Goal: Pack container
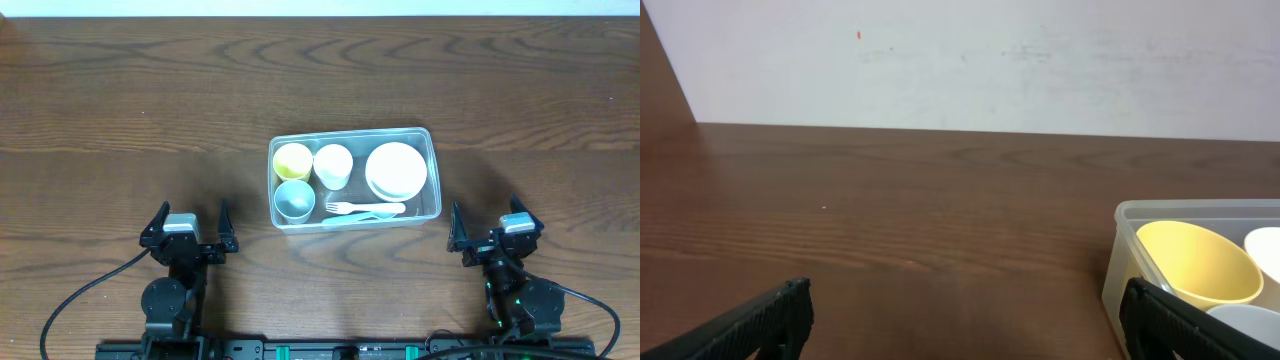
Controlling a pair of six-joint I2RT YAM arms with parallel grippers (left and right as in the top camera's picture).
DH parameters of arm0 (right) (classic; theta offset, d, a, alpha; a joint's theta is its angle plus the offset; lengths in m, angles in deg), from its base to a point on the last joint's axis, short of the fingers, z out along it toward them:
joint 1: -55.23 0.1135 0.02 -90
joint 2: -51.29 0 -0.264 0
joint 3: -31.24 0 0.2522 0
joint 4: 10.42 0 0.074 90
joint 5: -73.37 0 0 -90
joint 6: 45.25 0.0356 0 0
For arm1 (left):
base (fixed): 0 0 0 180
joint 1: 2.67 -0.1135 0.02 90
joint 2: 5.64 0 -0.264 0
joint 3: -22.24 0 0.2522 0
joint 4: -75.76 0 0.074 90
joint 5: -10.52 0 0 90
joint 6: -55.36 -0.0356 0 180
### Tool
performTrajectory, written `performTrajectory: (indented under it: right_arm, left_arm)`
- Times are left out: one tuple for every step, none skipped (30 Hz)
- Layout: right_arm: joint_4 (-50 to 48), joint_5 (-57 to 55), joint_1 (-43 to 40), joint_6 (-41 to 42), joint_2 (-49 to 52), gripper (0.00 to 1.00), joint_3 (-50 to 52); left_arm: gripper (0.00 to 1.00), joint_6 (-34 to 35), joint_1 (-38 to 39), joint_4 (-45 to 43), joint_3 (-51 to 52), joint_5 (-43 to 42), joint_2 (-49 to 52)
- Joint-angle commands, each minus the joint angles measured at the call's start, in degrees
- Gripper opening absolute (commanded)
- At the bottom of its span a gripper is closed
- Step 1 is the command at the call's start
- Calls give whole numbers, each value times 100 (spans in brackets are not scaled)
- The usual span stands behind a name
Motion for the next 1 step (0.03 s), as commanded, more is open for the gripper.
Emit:
performTrajectory:
  right_arm:
    - [24,35,52,-44,-35,99,9]
  left_arm:
    - [98,26,-35,251,98,52,-35]
